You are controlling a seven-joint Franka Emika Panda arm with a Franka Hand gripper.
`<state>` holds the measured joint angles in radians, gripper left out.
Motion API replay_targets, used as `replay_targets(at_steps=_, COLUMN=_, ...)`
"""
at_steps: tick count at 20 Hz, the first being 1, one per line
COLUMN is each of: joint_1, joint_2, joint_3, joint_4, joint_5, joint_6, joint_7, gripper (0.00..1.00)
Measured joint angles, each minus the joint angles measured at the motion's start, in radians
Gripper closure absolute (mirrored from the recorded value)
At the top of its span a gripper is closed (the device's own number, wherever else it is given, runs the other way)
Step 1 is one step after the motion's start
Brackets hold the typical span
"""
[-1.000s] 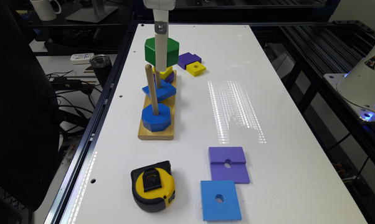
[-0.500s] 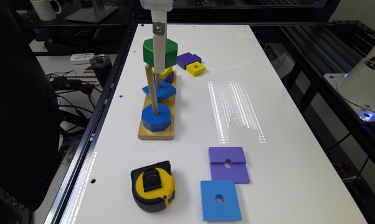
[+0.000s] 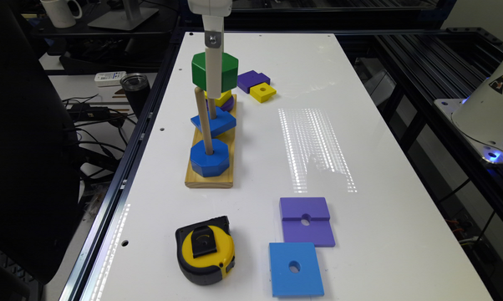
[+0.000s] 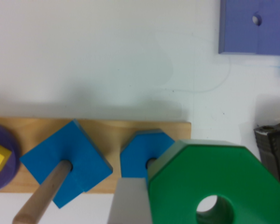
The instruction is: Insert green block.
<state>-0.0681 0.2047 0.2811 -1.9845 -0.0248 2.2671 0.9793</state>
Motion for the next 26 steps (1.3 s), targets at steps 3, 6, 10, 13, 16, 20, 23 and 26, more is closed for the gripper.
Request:
replay_targets(at_steps=3, joint_1=0.000, joint_2=0.000, joint_3=0.000, joint_4=-0.001, joint_5=0.0000, joint_6=0.001, joint_7=0.000, gripper=1.00)
replay_targets(at_steps=6, joint_1=0.000, joint_2=0.000, joint_3=0.000, joint_4=-0.001, joint_5=0.0000, joint_6=0.001, joint_7=0.000, gripper=1.00)
replay_targets(at_steps=10, joint_1=-0.002, joint_2=0.000, joint_3=0.000, joint_4=-0.001, joint_5=0.0000, joint_6=0.002, joint_7=0.000, gripper=1.00)
replay_targets(at_steps=13, joint_1=-0.004, joint_2=0.000, joint_3=0.000, joint_4=-0.001, joint_5=0.0000, joint_6=0.005, joint_7=-0.001, gripper=1.00)
replay_targets(at_steps=16, joint_1=-0.006, joint_2=0.000, joint_3=0.000, joint_4=0.000, joint_5=0.0000, joint_6=0.009, joint_7=-0.002, gripper=1.00)
replay_targets(at_steps=20, joint_1=-0.007, joint_2=0.003, joint_3=0.000, joint_4=0.000, joint_5=0.0000, joint_6=0.021, joint_7=-0.002, gripper=1.00)
replay_targets(at_steps=23, joint_1=-0.007, joint_2=0.006, joint_3=0.000, joint_4=0.003, joint_5=0.0000, joint_6=0.029, joint_7=-0.002, gripper=1.00)
replay_targets(at_steps=26, joint_1=-0.006, joint_2=0.015, joint_3=0.000, joint_4=0.011, joint_5=0.0000, joint_6=0.035, joint_7=-0.002, gripper=1.00)
